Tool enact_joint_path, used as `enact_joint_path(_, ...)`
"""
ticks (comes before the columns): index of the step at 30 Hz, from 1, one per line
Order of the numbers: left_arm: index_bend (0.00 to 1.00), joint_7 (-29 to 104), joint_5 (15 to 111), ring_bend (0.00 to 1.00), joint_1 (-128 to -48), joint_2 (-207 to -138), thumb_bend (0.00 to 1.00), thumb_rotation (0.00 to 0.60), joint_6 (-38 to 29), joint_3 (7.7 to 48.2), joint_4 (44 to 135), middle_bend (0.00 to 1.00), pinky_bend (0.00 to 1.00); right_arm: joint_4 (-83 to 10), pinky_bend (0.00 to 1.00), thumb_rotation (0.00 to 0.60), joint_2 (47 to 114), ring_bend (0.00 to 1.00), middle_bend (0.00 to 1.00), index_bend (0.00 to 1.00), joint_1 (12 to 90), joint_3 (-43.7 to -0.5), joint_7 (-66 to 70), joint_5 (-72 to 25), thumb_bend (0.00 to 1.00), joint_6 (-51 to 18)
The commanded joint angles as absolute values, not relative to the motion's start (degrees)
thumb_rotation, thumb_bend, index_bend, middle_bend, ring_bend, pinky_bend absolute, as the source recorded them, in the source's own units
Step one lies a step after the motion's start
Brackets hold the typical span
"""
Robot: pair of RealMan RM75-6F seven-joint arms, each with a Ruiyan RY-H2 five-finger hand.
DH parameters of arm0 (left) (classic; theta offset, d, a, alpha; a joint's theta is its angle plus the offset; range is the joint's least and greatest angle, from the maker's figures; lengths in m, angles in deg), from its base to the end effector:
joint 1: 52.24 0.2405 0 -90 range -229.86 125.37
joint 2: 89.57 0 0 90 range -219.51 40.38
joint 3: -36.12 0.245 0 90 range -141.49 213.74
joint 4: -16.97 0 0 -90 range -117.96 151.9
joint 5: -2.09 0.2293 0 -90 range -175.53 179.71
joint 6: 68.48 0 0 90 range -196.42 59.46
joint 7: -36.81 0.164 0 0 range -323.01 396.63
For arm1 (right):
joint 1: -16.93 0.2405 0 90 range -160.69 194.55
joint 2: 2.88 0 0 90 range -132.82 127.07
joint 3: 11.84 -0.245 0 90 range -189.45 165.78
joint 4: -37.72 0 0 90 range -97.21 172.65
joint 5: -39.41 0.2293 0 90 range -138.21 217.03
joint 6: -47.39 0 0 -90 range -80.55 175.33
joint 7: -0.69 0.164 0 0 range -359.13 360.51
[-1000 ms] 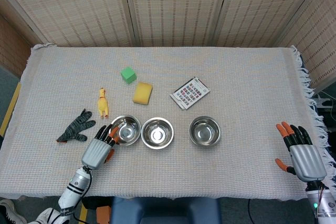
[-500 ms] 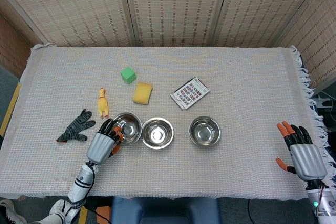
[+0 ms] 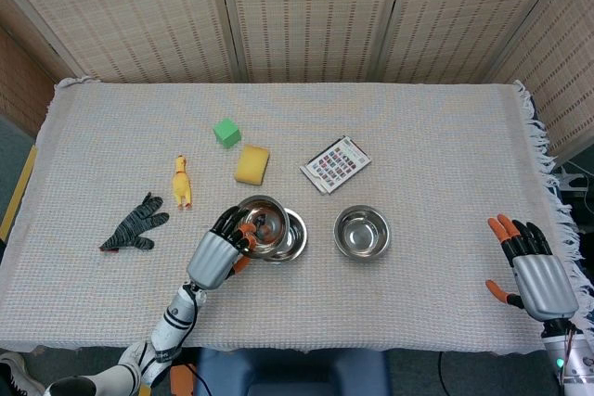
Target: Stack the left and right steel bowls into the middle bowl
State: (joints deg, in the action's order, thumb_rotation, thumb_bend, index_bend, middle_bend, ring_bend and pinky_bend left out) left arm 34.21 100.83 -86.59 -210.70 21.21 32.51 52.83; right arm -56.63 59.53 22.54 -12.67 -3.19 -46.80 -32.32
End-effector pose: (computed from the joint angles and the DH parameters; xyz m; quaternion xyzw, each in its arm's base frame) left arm -0.1362 0.3008 -0.0988 -0.6882 -0.1783 -0.5755 0.4041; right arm -0.3102 -0.1960 0.1227 0.6351 -0.3995 0.3367 0.5689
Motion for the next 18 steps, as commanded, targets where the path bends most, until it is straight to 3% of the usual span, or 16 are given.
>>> enact_joint_path(1,0.81,38.6,101.4,0.16,-90.0,-211.8,0.58,0.600,16.8,32.8,56.6,0.36,0.17,-56.6,0.00,0.600,59.3,0.00,0.00,0.00,22.4,-12.6,-2.8,-46.9,0.12,-32.5)
enact_joint_path(4,0.73,41.7,100.8,0.15,-91.0,-211.9,0.57,0.600,13.6,32.9,57.9,0.35,0.17,-56.7,0.00,0.600,59.0,0.00,0.00,0.00,22.3,-12.7,-2.5,-46.9,0.12,-32.7)
enact_joint_path(12,0.32,45.0,99.6,0.11,-91.0,-209.9,0.48,0.600,10.3,33.4,61.6,0.27,0.16,-57.0,0.00,0.600,58.7,0.00,0.00,0.00,21.9,-12.4,-2.3,-47.6,0.12,-33.6)
enact_joint_path(18,0.28,49.5,98.4,0.10,-90.7,-206.5,0.47,0.600,9.3,32.7,66.1,0.25,0.16,-57.3,0.00,0.600,58.5,0.00,0.00,0.00,21.7,-12.0,-2.1,-48.7,0.12,-34.1)
